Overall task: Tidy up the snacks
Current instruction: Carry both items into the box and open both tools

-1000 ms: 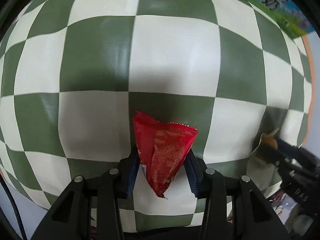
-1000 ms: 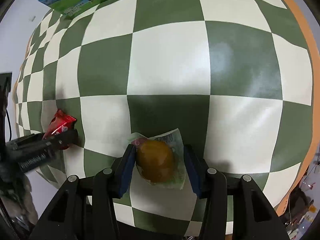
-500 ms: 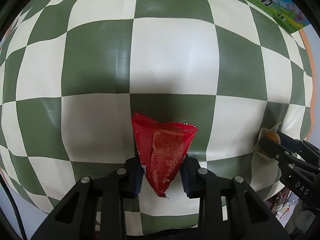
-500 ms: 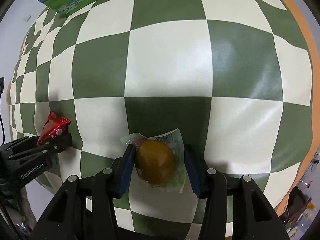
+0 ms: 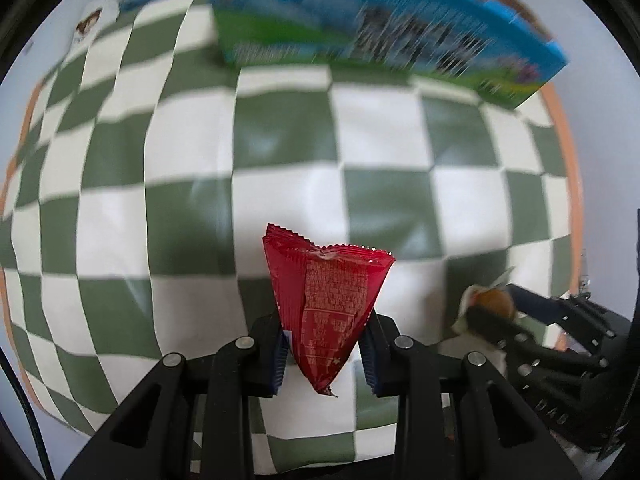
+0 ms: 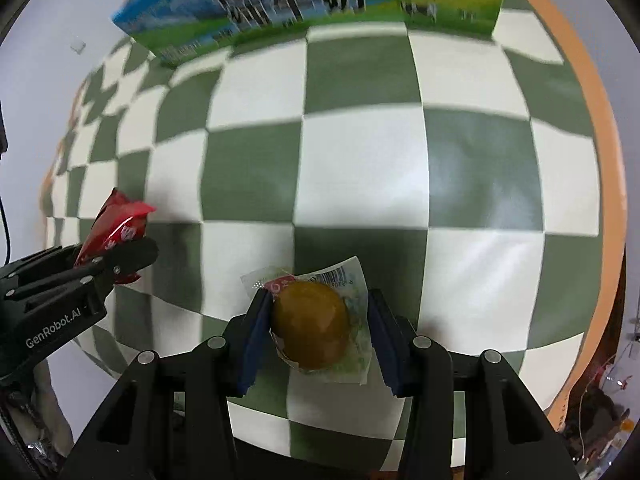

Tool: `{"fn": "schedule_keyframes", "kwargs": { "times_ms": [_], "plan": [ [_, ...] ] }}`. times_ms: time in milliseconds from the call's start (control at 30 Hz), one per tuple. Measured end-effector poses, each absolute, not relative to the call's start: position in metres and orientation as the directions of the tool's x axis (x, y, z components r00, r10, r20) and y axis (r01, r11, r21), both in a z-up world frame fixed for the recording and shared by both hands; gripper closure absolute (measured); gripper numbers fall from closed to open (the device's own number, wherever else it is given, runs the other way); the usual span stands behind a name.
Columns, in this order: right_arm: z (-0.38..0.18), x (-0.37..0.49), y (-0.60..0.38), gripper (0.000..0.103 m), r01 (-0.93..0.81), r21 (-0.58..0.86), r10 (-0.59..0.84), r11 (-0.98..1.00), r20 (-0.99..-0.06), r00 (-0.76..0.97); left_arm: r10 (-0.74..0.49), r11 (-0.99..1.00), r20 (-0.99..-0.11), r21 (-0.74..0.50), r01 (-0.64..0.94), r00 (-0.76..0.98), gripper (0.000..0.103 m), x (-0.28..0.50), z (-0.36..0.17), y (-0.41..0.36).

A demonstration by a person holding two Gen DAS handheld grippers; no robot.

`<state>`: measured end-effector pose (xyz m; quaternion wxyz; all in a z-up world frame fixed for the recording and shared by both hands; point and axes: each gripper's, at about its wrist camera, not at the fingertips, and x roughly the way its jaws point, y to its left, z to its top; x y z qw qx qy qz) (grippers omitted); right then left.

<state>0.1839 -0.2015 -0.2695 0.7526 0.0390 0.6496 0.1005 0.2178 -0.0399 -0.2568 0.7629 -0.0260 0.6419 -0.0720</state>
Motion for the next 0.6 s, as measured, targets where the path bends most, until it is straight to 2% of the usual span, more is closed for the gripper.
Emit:
{"fn": "schedule_keyframes", "kwargs": {
  "times_ms": [333, 600],
  "plan": [
    [-0.169, 0.229, -0.215, 0.053, -0.111, 0.237, 0.261, 0.965, -0.912, 0.317, -0.216, 0.972, -0.925, -0.175, 0.154, 0.312, 0.076, 0.262, -0.169, -0.059],
    [-0.114, 0.287, -0.212, 0.053, -0.115, 0.226, 0.254, 0.967, -0.858, 0.447, -0.255, 0.964, -0.867, -0.192, 0.184, 0.428, 0.075, 0.330, -0.120, -0.067]
  ]
}}
